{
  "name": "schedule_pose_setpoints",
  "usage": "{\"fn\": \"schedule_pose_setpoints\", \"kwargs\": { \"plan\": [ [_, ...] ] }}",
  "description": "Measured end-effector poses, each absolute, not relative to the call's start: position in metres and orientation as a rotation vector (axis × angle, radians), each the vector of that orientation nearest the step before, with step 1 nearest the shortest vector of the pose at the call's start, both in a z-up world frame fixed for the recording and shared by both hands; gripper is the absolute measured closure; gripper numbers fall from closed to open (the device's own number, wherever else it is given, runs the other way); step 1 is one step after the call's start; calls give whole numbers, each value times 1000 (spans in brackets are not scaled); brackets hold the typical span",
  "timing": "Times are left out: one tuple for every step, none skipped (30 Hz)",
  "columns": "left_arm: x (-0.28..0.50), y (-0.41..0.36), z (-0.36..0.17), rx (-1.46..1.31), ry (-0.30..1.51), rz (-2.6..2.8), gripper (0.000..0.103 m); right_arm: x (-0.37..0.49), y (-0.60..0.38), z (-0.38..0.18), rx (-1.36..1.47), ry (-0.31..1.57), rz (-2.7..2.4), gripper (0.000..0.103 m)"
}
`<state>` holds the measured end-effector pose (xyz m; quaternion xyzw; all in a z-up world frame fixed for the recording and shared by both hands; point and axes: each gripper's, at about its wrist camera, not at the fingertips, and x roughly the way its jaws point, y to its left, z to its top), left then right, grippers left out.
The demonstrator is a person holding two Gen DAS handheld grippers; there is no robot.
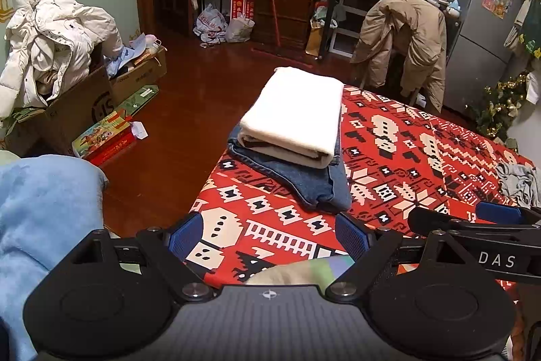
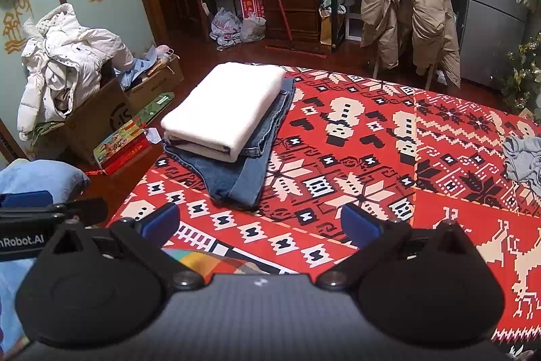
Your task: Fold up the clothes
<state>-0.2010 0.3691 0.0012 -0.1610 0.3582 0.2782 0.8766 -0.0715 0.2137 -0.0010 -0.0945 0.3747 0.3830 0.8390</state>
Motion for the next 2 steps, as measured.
{"fn": "schedule_pose_setpoints", "kwargs": {
  "plan": [
    [-201,369,1,-336,747,579,18,-71,214,-1,-199,794,810,1],
    [-201,369,1,-337,747,578,18,-71,214,-2,-199,795,810,1]
  ]
}}
